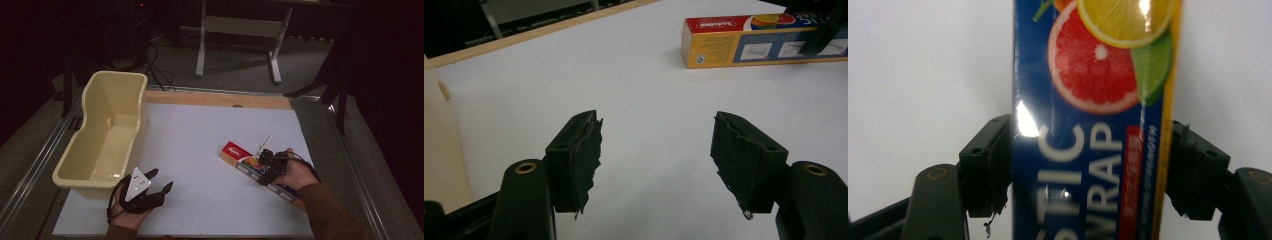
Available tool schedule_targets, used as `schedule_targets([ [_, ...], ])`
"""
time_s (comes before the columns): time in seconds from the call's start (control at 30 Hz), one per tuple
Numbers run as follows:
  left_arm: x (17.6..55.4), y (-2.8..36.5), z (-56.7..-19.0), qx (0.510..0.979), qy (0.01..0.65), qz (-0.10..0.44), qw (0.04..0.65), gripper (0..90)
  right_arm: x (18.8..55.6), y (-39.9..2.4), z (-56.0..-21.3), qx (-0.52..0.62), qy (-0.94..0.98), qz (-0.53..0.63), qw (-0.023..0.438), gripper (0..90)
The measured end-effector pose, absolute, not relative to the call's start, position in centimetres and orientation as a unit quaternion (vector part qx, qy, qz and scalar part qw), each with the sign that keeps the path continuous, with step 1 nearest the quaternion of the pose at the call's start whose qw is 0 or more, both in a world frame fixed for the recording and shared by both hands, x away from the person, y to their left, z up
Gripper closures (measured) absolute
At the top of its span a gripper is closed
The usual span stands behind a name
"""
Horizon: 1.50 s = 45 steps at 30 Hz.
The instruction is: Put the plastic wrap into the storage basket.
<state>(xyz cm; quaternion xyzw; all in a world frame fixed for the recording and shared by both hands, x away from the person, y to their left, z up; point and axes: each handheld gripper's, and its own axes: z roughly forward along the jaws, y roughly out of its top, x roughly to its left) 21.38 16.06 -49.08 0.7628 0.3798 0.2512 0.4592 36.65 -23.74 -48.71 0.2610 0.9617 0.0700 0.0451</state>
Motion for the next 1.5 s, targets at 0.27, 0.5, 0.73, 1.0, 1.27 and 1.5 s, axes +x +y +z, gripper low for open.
schedule_targets([
  [0.27,21.4,16.1,-49.1,0.761,0.382,0.252,0.461,36.2,37.8,-23.3,-49.7,0.263,0.964,0.027,0.011,33.1],
  [0.5,21.4,16.2,-49.1,0.76,0.383,0.252,0.461,36.1,38.1,-22.8,-49.6,0.268,0.963,-0.004,-0.008,39.5],
  [0.73,21.4,16.2,-49.1,0.759,0.384,0.253,0.461,36.2,37.9,-21.8,-49.4,0.298,0.954,-0.022,-0.019,40.1],
  [1.0,21.4,16.1,-49.1,0.76,0.383,0.253,0.459,36.3,37.5,-21.4,-48.8,0.363,0.926,0.041,-0.096,40.5],
  [1.27,21.4,16.1,-49.1,0.762,0.381,0.252,0.459,36.3,37.3,-21.1,-47.9,0.408,0.888,0.131,-0.165,40.7],
  [1.5,21.4,16.1,-49.1,0.762,0.38,0.251,0.461,36.3,37.8,-20.7,-46.8,0.445,0.833,0.231,-0.234,40.7],
])
